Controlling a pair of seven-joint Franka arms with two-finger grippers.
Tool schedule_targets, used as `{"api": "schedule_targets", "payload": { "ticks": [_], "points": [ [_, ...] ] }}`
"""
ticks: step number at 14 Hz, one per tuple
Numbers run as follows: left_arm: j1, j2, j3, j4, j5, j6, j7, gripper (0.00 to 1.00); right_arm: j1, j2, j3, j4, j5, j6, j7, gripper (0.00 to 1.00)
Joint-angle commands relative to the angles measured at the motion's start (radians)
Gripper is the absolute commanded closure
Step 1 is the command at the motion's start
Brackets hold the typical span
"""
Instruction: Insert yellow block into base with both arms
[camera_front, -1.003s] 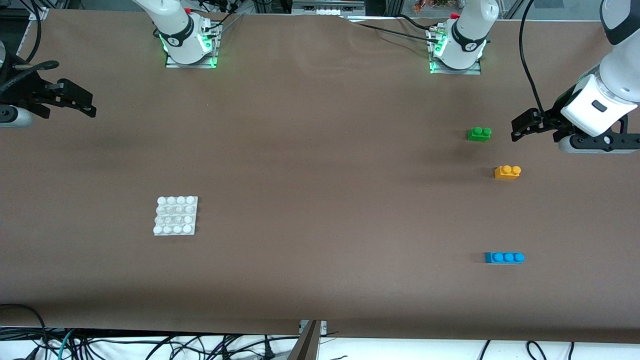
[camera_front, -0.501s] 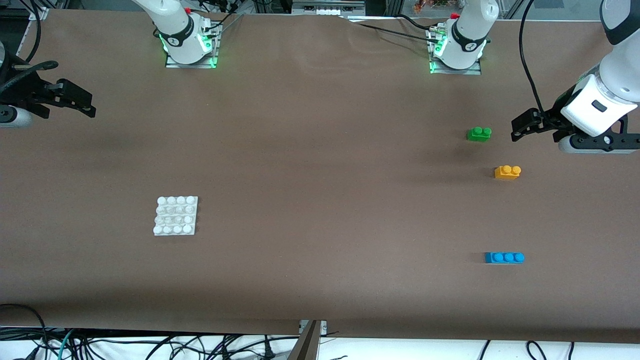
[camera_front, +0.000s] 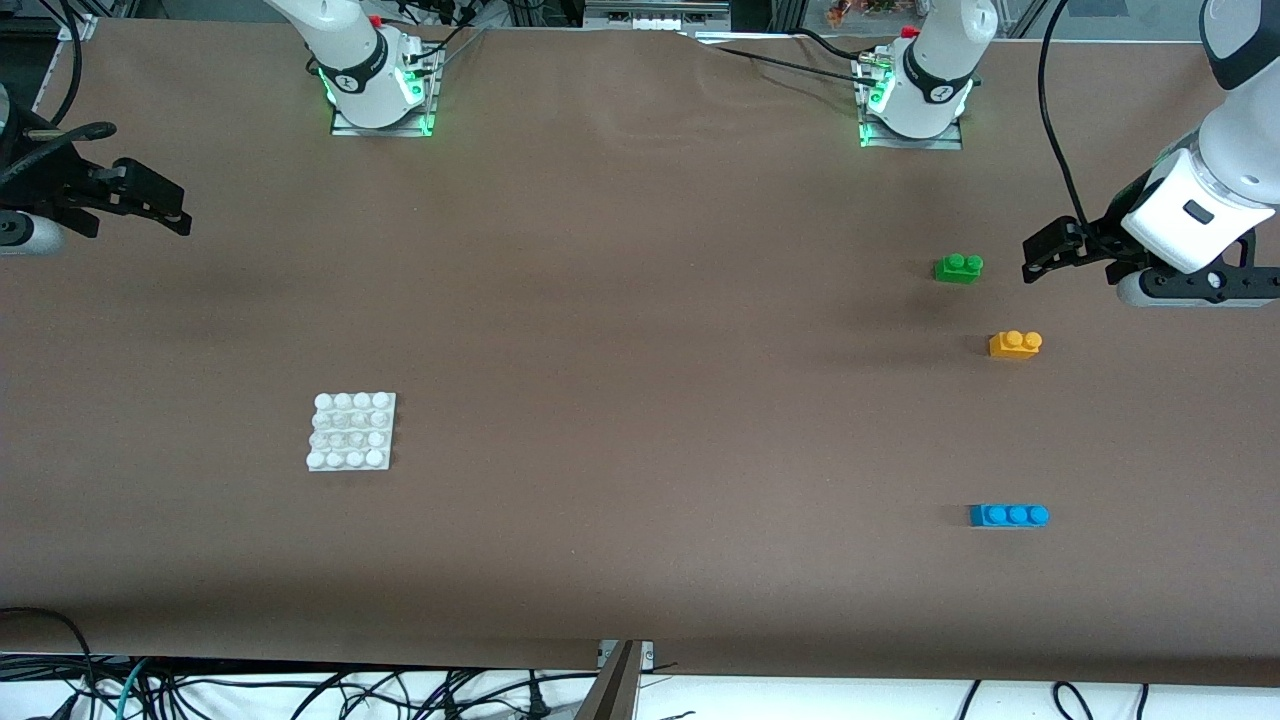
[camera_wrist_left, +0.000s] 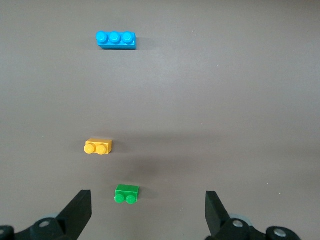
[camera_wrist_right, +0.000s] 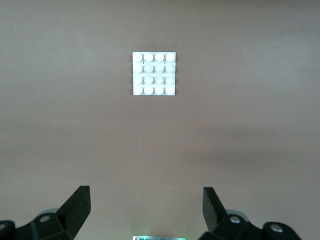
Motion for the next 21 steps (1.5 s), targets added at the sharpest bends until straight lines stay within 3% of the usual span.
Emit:
{"api": "schedule_targets", "payload": {
  "ticks": [1, 21],
  "points": [
    [-0.002, 0.012, 0.004, 0.029, -0.026, -0.016, -0.005, 0.00, -0.007, 0.007, 0.000, 0.004, 0.019, -0.002, -0.014, 0.01],
    [-0.002, 0.012, 0.002, 0.029, -0.026, -0.016, -0.004, 0.00, -0.007, 0.008, -0.032, -0.025, 0.017, 0.012, -0.023, 0.01]
  ]
}}
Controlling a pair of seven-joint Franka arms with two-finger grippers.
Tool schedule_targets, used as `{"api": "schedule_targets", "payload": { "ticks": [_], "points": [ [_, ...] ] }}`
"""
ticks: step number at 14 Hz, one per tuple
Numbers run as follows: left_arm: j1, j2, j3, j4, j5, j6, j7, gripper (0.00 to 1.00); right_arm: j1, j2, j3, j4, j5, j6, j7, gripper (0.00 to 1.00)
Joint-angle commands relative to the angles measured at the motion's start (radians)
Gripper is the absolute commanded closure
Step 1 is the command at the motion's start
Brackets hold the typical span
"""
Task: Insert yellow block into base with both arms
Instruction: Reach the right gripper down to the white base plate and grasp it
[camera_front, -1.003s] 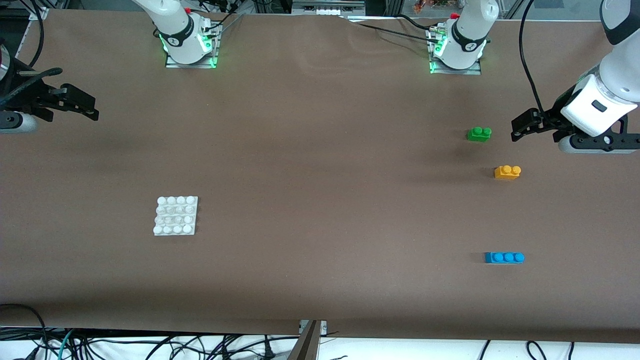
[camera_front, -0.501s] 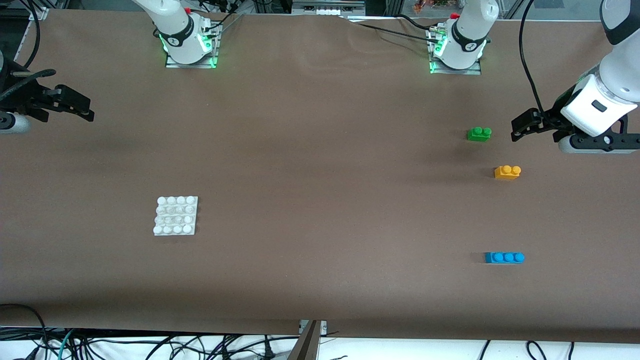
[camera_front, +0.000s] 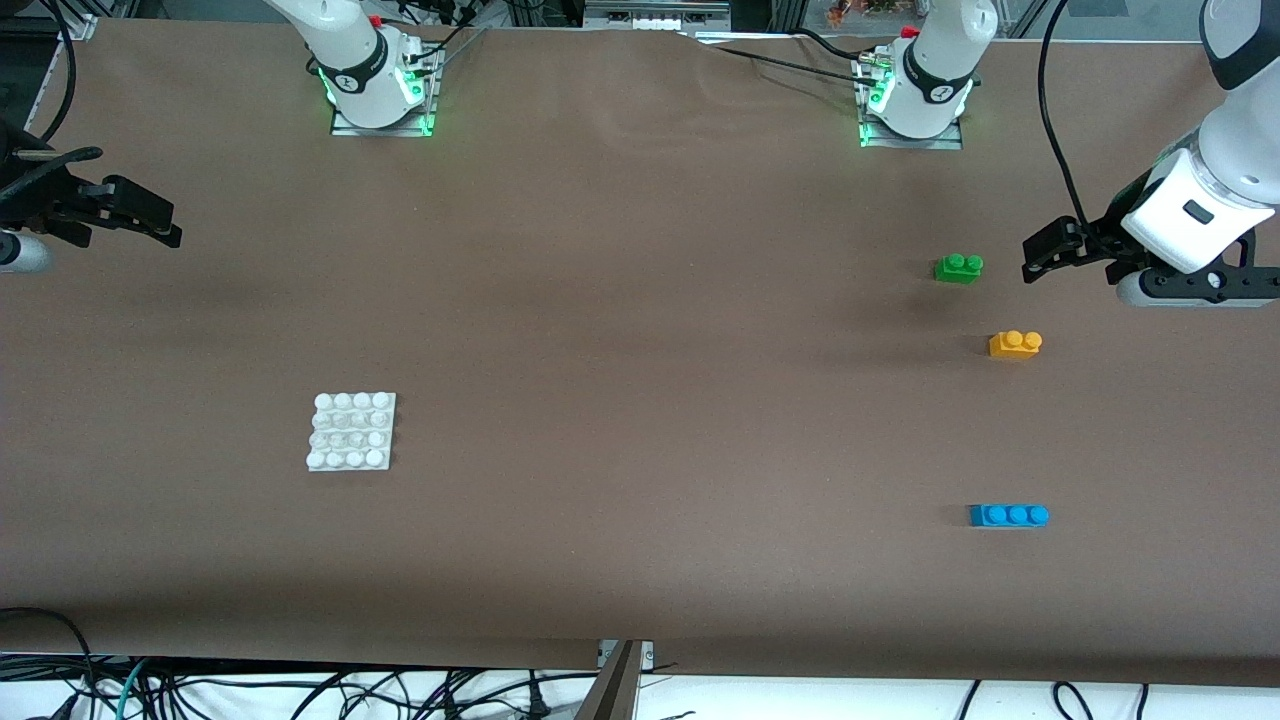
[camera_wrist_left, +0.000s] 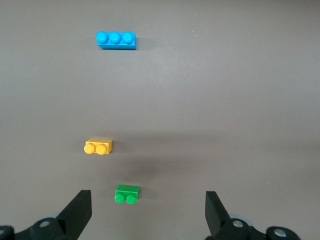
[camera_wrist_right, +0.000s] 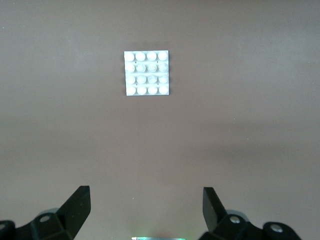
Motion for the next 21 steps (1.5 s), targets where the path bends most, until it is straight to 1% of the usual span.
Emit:
{"api": "schedule_targets", "payload": {
  "ticks": [1, 3, 4, 5, 7, 8, 9, 13, 16, 21],
  "points": [
    [-0.002, 0.012, 0.004, 0.029, -0.026, -0.016, -0.004, 0.00, -0.004, -0.008, 0.001, -0.019, 0.015, 0.004, -0.018, 0.01],
    [-0.002, 0.012, 0.002, 0.029, -0.026, -0.016, -0.004, 0.00, -0.003, -0.008, 0.005, -0.051, 0.014, 0.031, -0.016, 0.01],
    [-0.002, 0.012, 0.004, 0.029, -0.026, -0.016, -0.004, 0.00, -0.001, -0.012, 0.005, -0.100, 0.015, 0.080, -0.015, 0.01],
    [-0.002, 0.012, 0.002, 0.029, -0.026, -0.016, -0.004, 0.00, -0.001, -0.014, 0.007, -0.164, 0.015, 0.152, -0.009, 0.01],
    [-0.002, 0.012, 0.002, 0.029, -0.026, -0.016, -0.004, 0.00, 0.002, -0.008, 0.008, -0.317, 0.015, 0.360, -0.003, 0.01],
    [-0.002, 0.012, 0.004, 0.029, -0.026, -0.016, -0.004, 0.00, 0.006, 0.004, 0.008, -0.383, 0.015, 0.466, 0.000, 0.01],
    [-0.002, 0.012, 0.002, 0.029, -0.026, -0.016, -0.004, 0.00, 0.015, 0.038, 0.008, -0.419, 0.015, 0.557, 0.000, 0.01],
    [-0.002, 0.012, 0.002, 0.029, -0.026, -0.016, -0.004, 0.00, 0.049, 0.237, 0.008, -0.412, 0.015, 0.787, 0.023, 0.01],
    [-0.002, 0.012, 0.004, 0.029, -0.026, -0.016, -0.004, 0.00, 0.048, 0.357, 0.008, -0.409, 0.017, 0.950, 0.022, 0.01],
    [-0.002, 0.010, 0.004, 0.029, -0.026, -0.016, -0.004, 0.00, 0.025, 0.423, 0.005, -0.386, 0.017, 0.993, 0.007, 0.01]
  ]
}}
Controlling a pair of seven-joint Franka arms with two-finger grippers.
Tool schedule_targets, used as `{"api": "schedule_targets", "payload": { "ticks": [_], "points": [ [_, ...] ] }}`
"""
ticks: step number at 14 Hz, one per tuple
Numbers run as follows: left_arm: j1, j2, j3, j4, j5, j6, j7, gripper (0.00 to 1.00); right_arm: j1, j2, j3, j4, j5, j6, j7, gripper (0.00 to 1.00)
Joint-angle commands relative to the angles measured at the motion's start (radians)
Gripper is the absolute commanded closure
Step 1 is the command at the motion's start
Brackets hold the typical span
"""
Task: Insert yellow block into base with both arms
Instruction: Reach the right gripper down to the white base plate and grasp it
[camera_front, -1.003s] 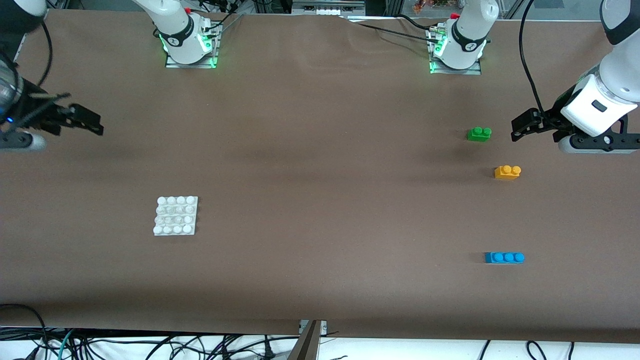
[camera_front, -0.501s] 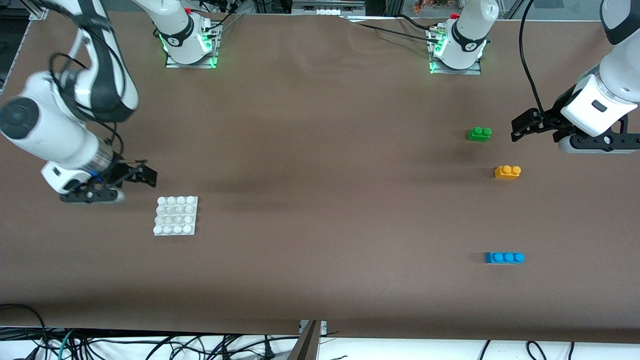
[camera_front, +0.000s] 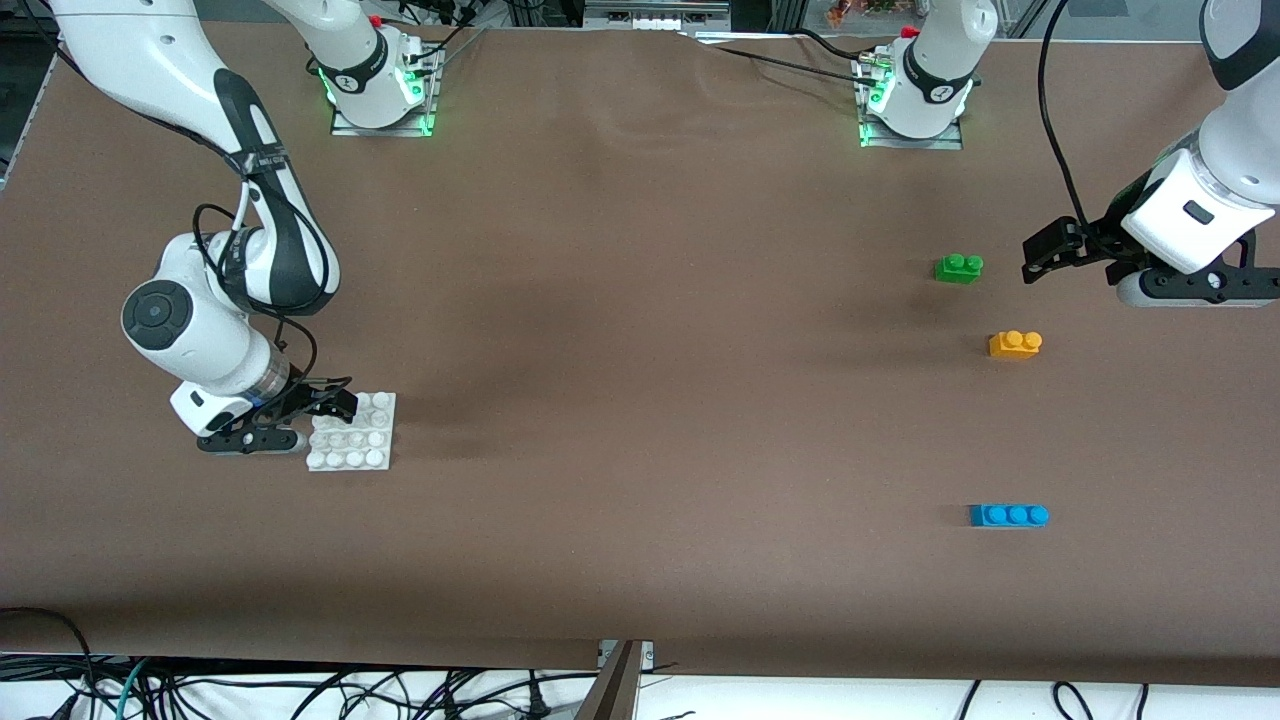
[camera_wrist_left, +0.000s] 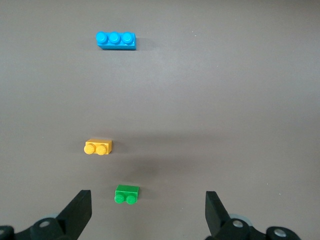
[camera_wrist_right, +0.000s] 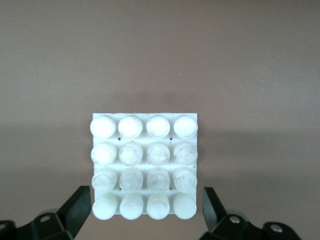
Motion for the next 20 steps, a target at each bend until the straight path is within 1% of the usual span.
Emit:
{"api": "schedule_targets", "payload": {
  "ticks": [1, 3, 8, 13, 16, 20],
  "points": [
    [-0.002, 0.010, 0.004, 0.026, -0.026, -0.016, -0.004, 0.00, -0.025, 0.038, 0.000, 0.030, 0.009, 0.031, -0.016, 0.01],
    [-0.002, 0.010, 0.003, 0.026, -0.026, -0.016, -0.004, 0.00, -0.031, 0.063, 0.000, 0.031, 0.012, 0.062, -0.020, 0.01],
    [-0.002, 0.009, 0.003, 0.026, -0.026, -0.016, -0.004, 0.00, -0.040, 0.087, 0.000, 0.031, 0.012, 0.083, -0.020, 0.02],
    [-0.002, 0.009, 0.003, 0.026, -0.026, -0.016, -0.004, 0.00, -0.054, 0.113, 0.002, 0.031, 0.013, 0.114, -0.028, 0.07],
    [-0.002, 0.009, 0.003, 0.026, -0.026, -0.018, -0.004, 0.00, -0.051, 0.124, 0.003, 0.033, 0.055, 0.114, -0.026, 0.08],
    [-0.002, 0.009, 0.003, 0.026, -0.026, -0.018, -0.004, 0.00, -0.048, 0.147, 0.011, 0.045, 0.056, 0.133, -0.020, 0.08]
  ]
}}
